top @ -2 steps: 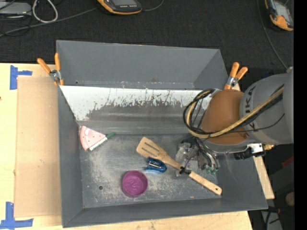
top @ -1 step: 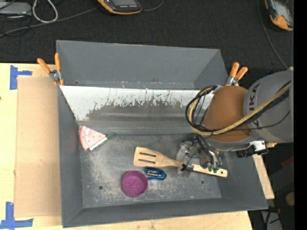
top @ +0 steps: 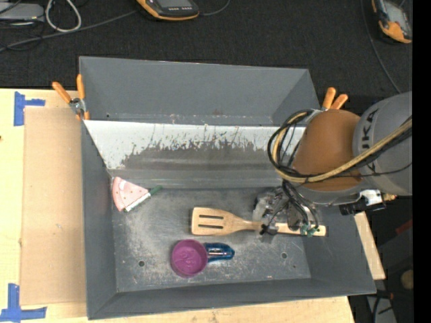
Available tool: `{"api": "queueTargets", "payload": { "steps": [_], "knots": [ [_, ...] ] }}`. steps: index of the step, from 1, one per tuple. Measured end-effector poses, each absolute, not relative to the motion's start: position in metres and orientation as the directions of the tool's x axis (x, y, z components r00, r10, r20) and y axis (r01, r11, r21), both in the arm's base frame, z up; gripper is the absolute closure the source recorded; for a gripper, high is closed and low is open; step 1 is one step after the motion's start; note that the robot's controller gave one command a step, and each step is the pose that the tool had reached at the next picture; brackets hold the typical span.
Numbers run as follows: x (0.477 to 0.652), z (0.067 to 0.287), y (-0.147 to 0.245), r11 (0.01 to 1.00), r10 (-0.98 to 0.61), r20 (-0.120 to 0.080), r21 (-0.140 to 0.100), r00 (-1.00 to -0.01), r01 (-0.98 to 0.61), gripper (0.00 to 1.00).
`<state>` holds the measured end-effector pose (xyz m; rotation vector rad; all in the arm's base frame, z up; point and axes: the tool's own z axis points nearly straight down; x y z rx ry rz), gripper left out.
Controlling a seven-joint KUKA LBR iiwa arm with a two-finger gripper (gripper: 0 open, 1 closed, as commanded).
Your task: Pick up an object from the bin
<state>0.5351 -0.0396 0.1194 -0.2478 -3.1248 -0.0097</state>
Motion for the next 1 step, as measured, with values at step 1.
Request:
{"api": "queueTargets", "payload": {
  "steps": [1],
  "knots": [
    [0.5357, 0.1404, -0.0398, 0.988, 0.157, 0.005, 0.006, -0.988, 0.157, 1.0]
  ]
}}
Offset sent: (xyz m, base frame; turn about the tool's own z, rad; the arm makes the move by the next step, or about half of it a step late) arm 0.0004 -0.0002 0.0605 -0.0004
